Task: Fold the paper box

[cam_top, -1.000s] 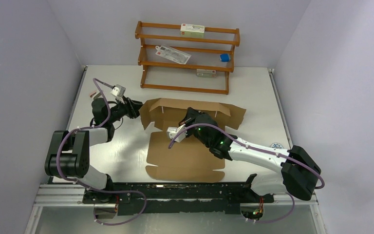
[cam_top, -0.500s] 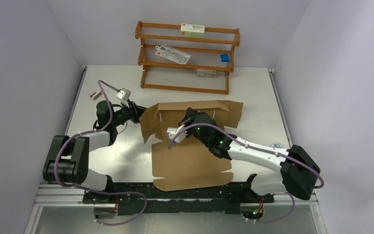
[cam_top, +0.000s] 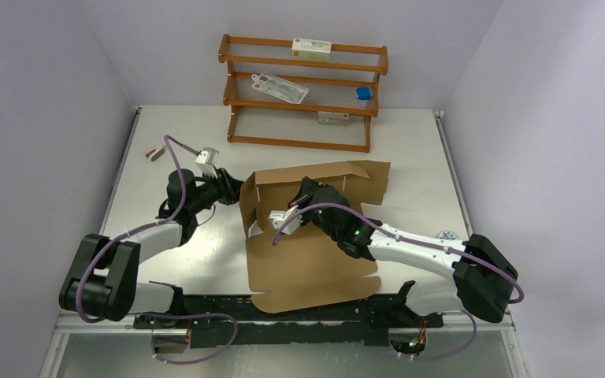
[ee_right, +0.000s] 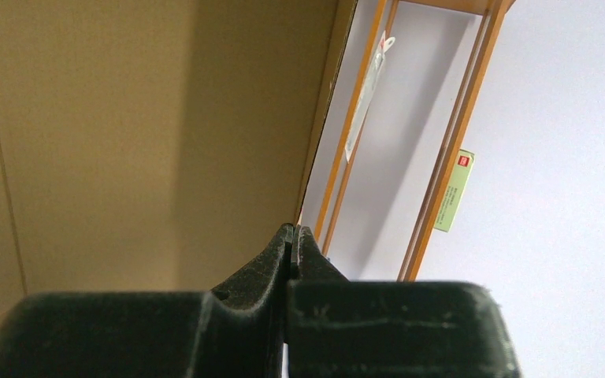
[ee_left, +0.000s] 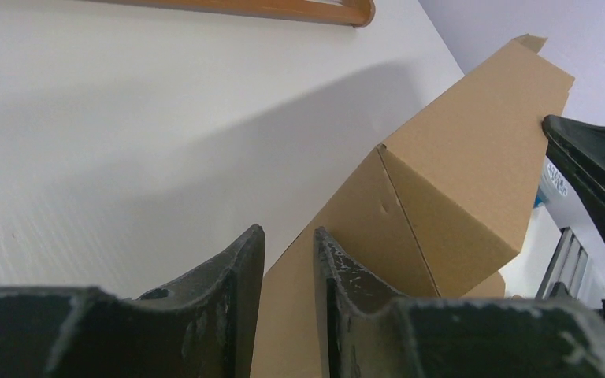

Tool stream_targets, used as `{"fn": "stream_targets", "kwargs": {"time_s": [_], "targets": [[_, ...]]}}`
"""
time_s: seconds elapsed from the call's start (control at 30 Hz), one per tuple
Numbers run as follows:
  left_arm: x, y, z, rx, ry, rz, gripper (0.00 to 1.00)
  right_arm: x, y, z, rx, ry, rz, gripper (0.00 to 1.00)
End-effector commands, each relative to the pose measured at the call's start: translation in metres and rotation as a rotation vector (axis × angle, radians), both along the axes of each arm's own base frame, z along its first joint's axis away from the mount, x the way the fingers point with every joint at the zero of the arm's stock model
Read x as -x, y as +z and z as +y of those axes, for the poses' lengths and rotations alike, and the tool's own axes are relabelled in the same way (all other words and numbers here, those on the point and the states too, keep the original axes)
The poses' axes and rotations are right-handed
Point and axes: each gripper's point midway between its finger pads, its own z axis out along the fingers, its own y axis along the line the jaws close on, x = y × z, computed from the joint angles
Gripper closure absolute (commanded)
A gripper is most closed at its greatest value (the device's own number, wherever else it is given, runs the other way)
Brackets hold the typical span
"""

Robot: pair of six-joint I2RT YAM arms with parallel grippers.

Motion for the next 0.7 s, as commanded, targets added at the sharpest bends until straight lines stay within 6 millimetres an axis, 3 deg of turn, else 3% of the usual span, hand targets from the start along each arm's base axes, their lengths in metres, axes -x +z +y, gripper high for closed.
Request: {"fn": "stream_targets", "kwargs": {"time_s": [0.0, 0.4, 0.67], "targets": [[0.007, 0.002, -0.007, 0.040, 0.049, 0.039, 0.65, 0.005, -0.012, -0.003, 0.047, 0.006, 0.008, 1.00], [0.062, -0.023, 0.000, -0.005, 0.043, 0.023, 0.58, 0.008, -0.016, -0.007, 0.043, -0.008, 0.013, 1.00], [0.084, -0.017, 0.006, 0.002, 0.049, 0.027, 0.53, 0.009, -0.020, -0.008, 0.039, -0.022, 0.020, 1.00]]}}
